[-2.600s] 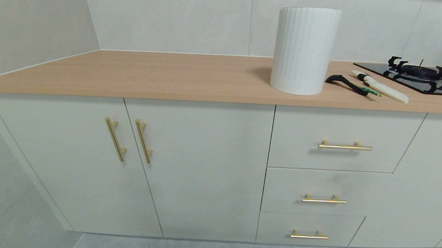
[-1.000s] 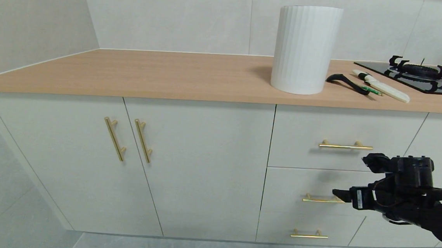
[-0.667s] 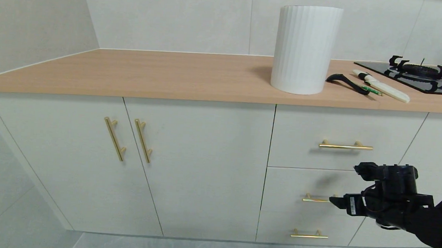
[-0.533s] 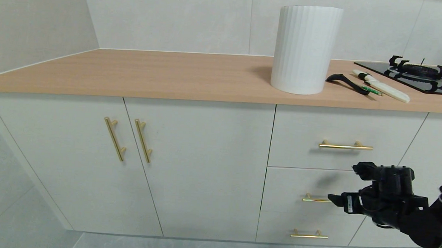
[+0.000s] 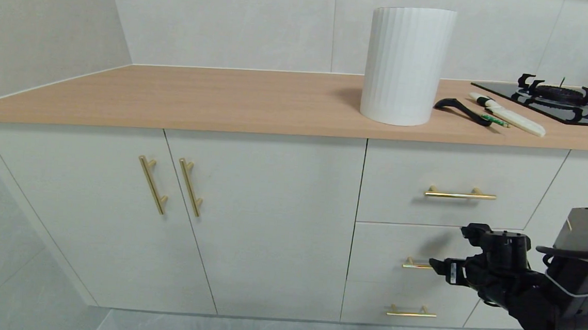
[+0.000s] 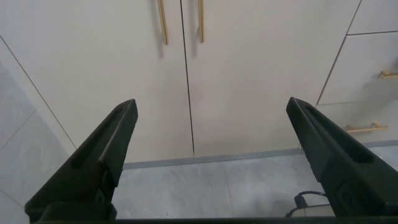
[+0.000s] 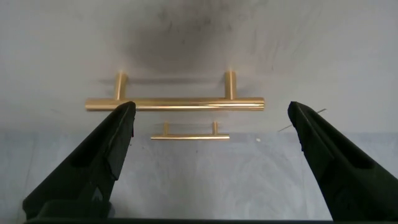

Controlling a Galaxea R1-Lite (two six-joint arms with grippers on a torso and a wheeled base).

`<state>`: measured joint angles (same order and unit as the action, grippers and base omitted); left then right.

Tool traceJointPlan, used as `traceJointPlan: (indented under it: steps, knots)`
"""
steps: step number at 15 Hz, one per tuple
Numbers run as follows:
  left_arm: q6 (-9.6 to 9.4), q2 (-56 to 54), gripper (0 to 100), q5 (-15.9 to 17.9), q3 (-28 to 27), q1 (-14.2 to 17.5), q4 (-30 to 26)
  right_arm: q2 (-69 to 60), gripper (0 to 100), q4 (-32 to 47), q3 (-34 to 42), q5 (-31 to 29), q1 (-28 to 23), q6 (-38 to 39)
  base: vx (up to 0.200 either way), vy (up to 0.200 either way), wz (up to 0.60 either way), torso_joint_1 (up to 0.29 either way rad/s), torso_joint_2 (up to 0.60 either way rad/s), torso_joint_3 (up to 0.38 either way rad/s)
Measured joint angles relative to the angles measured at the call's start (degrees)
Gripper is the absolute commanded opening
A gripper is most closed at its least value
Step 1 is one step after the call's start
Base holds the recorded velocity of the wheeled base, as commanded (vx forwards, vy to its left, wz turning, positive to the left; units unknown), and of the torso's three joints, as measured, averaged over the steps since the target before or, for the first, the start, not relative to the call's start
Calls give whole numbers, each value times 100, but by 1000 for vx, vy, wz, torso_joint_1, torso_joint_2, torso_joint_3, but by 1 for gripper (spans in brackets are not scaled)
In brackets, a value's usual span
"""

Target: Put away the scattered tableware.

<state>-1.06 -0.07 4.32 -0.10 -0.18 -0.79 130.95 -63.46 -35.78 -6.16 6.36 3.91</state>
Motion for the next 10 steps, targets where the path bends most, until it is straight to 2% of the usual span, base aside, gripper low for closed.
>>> traceJointPlan:
  steps: [3,6,10]
  knots:
    - [-2,0,100,0,0,0,1,246,100,-112,-187,-227,2,33,0,0,0,0,0,0]
    - [0,0,100,-2,0,-2,1,527,100,-581,-289,-286,7,27,0,0,0,0,0,0]
    - [0,0,100,0,0,0,0,772,100,-633,-338,-290,22,10,0,0,0,0,0,0]
